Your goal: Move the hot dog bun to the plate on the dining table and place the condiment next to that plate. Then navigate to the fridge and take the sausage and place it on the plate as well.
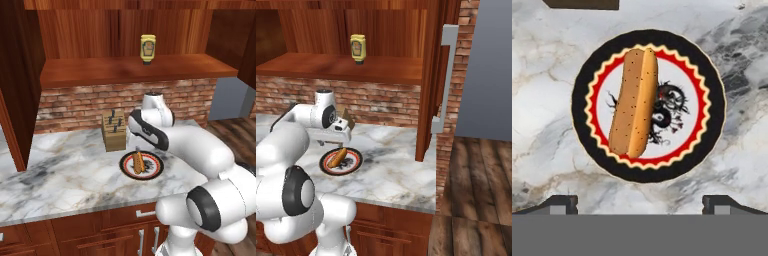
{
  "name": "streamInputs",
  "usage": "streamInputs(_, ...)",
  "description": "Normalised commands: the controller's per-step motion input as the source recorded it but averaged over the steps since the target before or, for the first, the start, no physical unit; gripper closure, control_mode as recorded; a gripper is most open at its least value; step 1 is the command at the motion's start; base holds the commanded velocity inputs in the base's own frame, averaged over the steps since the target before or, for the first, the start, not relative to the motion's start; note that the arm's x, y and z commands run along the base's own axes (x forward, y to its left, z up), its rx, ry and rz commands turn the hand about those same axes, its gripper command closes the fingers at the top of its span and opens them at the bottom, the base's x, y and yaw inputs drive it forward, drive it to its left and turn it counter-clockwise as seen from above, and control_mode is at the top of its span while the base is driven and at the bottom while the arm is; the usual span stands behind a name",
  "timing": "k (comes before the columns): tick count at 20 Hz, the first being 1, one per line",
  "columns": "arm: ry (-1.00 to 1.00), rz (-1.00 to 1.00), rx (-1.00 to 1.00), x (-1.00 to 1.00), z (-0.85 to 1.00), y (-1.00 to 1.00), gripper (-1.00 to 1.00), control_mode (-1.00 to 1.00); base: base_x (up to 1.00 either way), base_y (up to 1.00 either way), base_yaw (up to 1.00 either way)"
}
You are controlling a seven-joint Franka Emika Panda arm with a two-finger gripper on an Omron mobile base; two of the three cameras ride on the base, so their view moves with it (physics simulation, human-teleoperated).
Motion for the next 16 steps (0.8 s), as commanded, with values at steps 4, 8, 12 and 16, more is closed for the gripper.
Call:
streamInputs(4, 0.0, -0.02, -0.02, 0.2, -0.55, 0.06, -1.0, -1.0, 0.0, 0.0, 0.0)
streamInputs(8, 0.0, -0.02, 0.0, 0.08, -0.51, 0.03, -1.0, -1.0, 0.0, 0.0, 0.0)
streamInputs(12, 0.0, -0.03, 0.0, 0.06, -0.45, 0.0, -1.0, -1.0, 0.0, 0.0, 0.0)
streamInputs(16, 0.0, -0.04, 0.0, 0.08, -0.3, 0.01, -1.0, -1.0, 0.0, 0.0, 0.0)
